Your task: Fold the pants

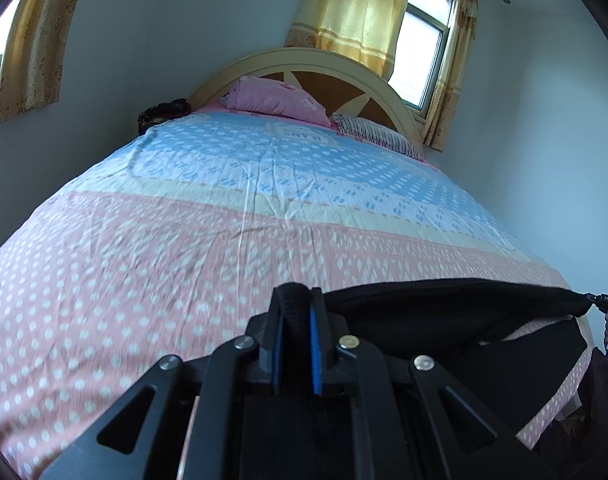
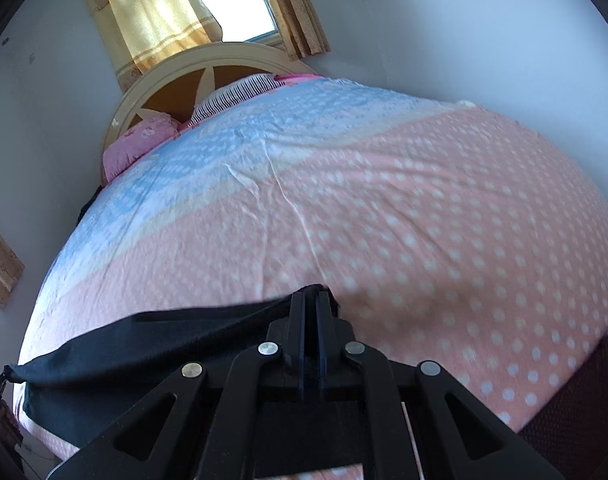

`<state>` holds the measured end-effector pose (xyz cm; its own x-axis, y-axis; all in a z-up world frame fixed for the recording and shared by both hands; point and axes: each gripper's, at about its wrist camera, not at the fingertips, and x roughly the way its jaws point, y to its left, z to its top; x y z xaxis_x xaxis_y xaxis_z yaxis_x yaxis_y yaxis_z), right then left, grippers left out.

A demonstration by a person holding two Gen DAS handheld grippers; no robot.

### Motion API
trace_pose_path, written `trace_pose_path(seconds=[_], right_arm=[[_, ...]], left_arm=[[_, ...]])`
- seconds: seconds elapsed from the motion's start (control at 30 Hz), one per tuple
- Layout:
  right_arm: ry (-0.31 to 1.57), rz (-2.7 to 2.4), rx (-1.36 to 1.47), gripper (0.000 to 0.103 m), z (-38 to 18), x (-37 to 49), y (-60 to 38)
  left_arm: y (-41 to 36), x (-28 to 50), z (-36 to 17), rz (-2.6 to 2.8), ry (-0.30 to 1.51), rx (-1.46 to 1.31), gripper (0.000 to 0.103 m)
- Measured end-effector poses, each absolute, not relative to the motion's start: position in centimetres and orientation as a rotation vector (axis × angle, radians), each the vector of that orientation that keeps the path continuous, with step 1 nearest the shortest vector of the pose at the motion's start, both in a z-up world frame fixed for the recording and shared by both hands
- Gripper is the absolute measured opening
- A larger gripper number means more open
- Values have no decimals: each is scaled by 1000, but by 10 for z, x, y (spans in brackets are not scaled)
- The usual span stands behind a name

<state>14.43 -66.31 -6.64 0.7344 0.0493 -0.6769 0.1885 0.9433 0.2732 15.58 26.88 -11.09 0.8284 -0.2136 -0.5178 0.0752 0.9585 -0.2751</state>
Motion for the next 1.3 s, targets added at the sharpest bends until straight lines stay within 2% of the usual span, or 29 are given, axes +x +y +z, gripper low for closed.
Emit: trace_pose_path(seconds=[0.17, 0.23, 0.33, 0.37, 0.4, 0.53, 0.63, 0.9, 1.07, 1.13, 1.2, 1.27, 1.3], right_arm=[[802, -78, 332, 5, -93, 132, -664], [793, -98, 308, 12, -91, 127, -663], [779, -140, 254, 31, -77, 118, -656], [758, -157, 225, 43, -68, 112, -650], [734, -169, 196, 51, -58, 107, -643], [667, -109, 91, 52, -25, 92, -596], [682, 9, -64, 52, -22, 91, -527], [812, 463, -450, 52, -97, 85, -321], [808, 551, -534, 52, -122, 90, -269], [807, 558, -544, 43, -126, 99, -261], [815, 575, -528, 17, -127, 104, -259], [811, 580, -516, 4, -121, 106, -261], [799, 576, -519, 3, -117, 105, -262]], left_arm=[[272, 130, -134, -190, 578, -270, 11], [269, 125, -146, -190, 606, -255, 11], [266, 121, -159, -180, 634, -224, 12], [267, 121, -161, -177, 636, -227, 14], [269, 120, -163, -178, 635, -234, 15], [268, 115, -161, -181, 623, -210, 15], [267, 114, -162, -182, 622, -194, 15], [265, 111, -161, -179, 609, -172, 15], [265, 109, -160, -176, 602, -160, 15], [266, 108, -160, -178, 601, -163, 15], [266, 108, -161, -178, 600, -161, 15], [266, 108, -161, -178, 601, -158, 15], [265, 108, -160, -178, 600, -154, 15]])
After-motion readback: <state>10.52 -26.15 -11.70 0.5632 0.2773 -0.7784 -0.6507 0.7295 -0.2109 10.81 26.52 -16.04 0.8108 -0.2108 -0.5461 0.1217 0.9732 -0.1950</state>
